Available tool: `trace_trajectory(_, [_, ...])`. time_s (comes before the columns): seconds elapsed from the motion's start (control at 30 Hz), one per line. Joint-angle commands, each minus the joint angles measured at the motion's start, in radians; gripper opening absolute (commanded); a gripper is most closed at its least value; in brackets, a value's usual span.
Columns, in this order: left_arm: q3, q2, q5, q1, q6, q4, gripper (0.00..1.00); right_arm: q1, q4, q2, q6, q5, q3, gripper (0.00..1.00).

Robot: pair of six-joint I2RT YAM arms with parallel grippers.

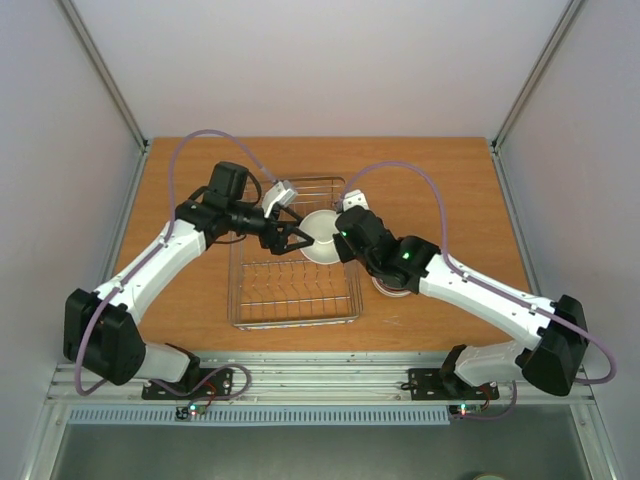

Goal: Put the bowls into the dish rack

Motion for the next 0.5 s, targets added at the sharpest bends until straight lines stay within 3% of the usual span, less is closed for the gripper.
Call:
trace_trajectory(0.0, [-0.006, 0.008, 0.315, 0.032, -0.004, 0.013, 0.89, -0.007, 0.156, -0.097, -0.012, -0.081, -0.069, 0.01])
trace_trajectory(0.17, [-0.009, 0.01, 0.465, 0.057, -0.059, 0.055, 0.89, -0.034, 0.25, -0.175, -0.012, -0.194, -0.166, 0.01])
trace_trajectory(0.47, [-0.023, -0.002, 0.427, 0.065, 0.001, 0.017, 0.91, -0.103, 0.437, -0.361, -0.011, -0.419, -0.343, 0.01])
